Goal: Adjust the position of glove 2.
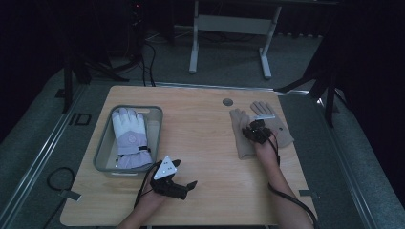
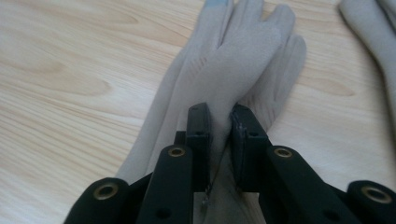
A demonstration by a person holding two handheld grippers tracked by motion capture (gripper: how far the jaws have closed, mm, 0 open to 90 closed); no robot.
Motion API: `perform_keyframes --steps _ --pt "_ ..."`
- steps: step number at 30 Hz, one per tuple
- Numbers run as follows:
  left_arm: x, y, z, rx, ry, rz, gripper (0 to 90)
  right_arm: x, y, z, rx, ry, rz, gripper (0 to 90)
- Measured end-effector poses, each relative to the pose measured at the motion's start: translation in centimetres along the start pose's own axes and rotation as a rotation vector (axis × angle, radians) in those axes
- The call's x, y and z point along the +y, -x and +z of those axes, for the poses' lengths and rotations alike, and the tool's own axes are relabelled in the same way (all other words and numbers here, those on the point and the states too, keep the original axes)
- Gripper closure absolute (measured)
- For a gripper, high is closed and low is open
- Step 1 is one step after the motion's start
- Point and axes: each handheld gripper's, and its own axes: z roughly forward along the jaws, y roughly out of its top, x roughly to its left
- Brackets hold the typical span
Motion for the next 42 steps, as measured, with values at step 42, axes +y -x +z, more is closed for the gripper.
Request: perform_keyframes --steps 42 --pt "-0.3 0.1 -0.1 0.029 0.019 0.005 1.5 -3.4 -13.2 -3.8 0.042 0.062 0.206 56.8"
